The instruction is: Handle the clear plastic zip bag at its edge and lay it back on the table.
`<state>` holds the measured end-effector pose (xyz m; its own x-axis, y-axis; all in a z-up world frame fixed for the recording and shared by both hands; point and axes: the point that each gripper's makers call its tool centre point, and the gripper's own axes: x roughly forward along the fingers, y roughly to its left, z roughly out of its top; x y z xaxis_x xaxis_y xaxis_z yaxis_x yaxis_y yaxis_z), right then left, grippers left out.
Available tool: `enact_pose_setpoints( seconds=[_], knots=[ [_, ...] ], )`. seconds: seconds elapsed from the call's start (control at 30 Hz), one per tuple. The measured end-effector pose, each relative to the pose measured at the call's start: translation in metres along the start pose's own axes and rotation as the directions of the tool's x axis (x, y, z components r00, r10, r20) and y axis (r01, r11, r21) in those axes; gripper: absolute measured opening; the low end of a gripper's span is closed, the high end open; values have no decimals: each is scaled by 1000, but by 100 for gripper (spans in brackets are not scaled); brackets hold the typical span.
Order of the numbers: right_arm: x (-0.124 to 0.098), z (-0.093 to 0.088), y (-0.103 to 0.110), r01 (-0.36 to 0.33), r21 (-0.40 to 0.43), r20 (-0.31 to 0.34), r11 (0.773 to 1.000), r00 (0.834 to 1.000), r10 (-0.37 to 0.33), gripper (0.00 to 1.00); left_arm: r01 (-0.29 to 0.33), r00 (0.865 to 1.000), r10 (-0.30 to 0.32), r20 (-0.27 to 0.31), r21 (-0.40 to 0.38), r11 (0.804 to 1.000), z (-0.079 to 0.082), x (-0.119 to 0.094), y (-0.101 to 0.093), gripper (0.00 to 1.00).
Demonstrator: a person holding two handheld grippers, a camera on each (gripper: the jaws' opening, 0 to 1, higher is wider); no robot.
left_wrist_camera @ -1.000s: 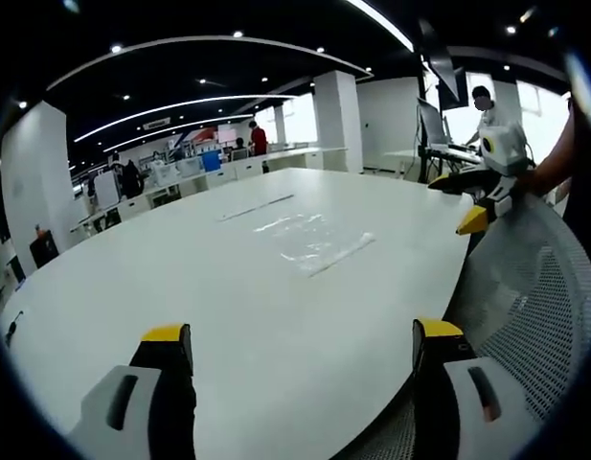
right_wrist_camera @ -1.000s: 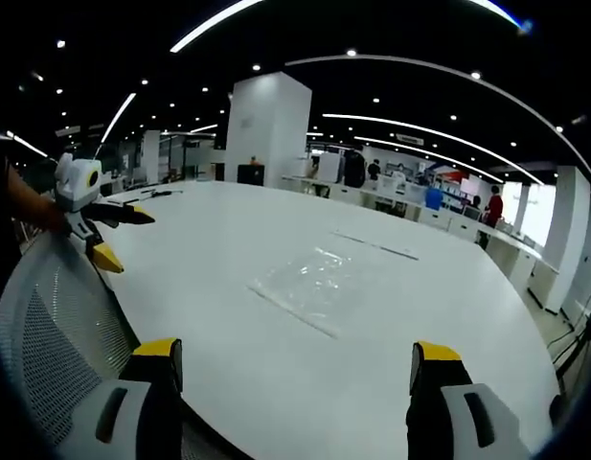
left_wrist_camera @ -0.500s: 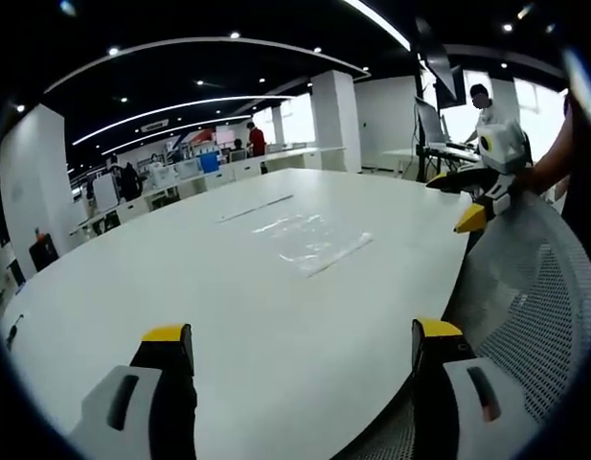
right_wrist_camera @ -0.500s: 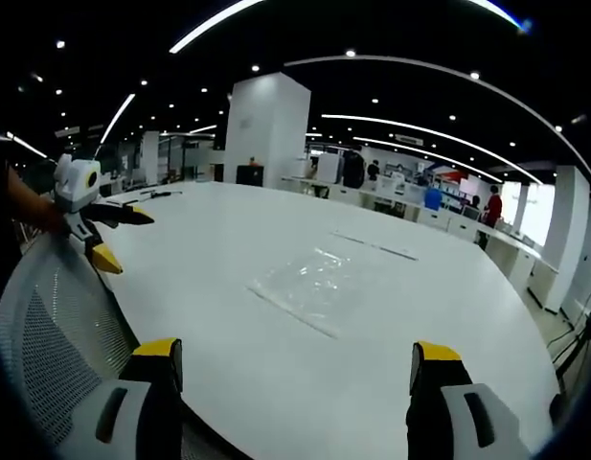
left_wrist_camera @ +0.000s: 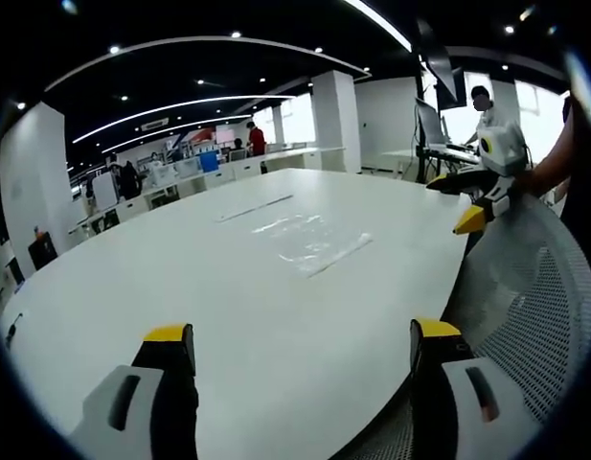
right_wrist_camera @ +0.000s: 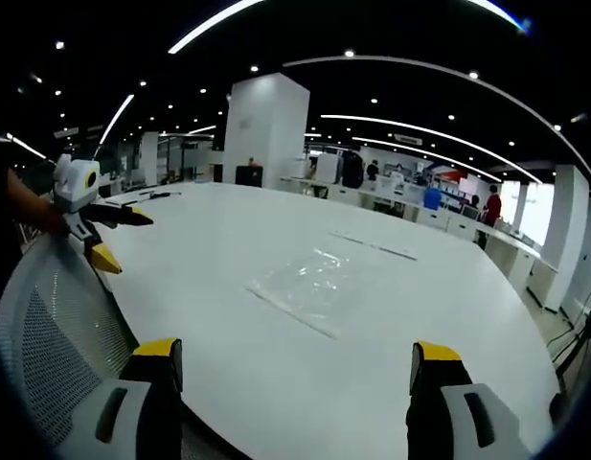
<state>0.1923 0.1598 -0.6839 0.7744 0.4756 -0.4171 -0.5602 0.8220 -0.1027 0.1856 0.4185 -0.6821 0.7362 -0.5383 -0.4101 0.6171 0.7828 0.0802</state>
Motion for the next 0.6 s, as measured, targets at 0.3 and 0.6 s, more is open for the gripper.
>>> enact_pose_setpoints(
  seconds=[0.3,0.6],
  knots=[
    [0,1,0,0,0,4,1000,1000,0,100,23,999,-20,-29,91,996,2,2,-3,89],
    [0,2,-1,1,4,7,1000,1000,-1,99,61,997,-54,-50,164,985,9,14,0,85]
  ],
)
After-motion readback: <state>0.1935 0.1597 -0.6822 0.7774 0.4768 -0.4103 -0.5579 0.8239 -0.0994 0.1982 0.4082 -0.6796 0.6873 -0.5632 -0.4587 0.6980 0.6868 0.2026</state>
